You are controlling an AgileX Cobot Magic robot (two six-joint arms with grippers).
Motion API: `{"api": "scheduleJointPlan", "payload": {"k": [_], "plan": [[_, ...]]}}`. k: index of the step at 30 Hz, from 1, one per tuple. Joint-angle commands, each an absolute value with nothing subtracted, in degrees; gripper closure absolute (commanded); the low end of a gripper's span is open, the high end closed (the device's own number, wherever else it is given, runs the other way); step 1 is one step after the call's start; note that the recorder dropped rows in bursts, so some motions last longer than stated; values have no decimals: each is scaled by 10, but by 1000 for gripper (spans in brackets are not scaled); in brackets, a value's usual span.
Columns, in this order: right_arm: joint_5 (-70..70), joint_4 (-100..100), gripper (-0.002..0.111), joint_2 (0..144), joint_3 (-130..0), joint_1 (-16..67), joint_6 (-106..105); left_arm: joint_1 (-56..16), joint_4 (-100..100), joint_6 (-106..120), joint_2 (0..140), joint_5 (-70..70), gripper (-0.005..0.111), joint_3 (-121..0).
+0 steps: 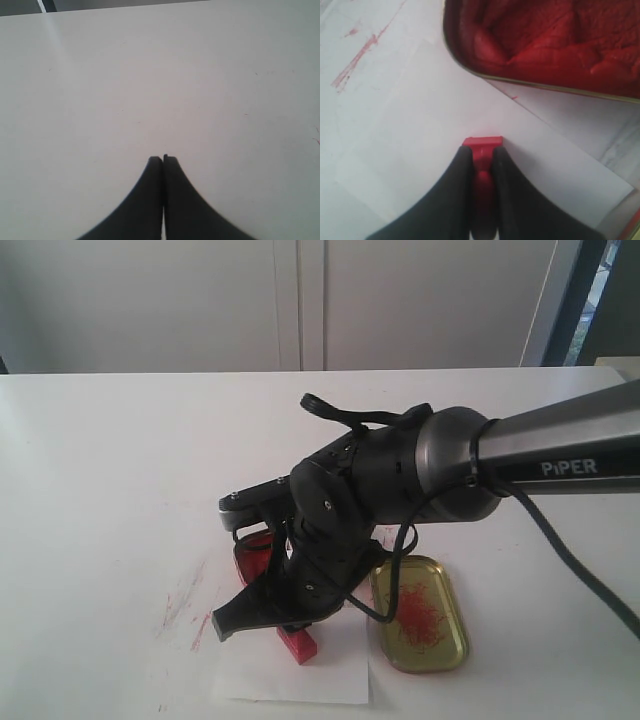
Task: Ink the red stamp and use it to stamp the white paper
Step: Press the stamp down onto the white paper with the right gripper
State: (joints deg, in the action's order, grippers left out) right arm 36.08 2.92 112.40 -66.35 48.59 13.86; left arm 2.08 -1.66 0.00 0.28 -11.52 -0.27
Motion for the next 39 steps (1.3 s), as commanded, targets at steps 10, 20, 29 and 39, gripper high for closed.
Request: {"api": "scheduleJointPlan", "payload": {"k": [10,20,29,39], "plan": [[396,25,108,1150,-633,486,138,22,-17,0,0,-116,107,0],[413,11,108,1148,-633,486,138,22,-17,0,0,-116,107,0],[428,0,108,1148,-633,485,142,22,-17,0,0,-116,107,0],[443,-5,108,1148,-633,485,196,22,-17,0,0,-116,107,0]]}}
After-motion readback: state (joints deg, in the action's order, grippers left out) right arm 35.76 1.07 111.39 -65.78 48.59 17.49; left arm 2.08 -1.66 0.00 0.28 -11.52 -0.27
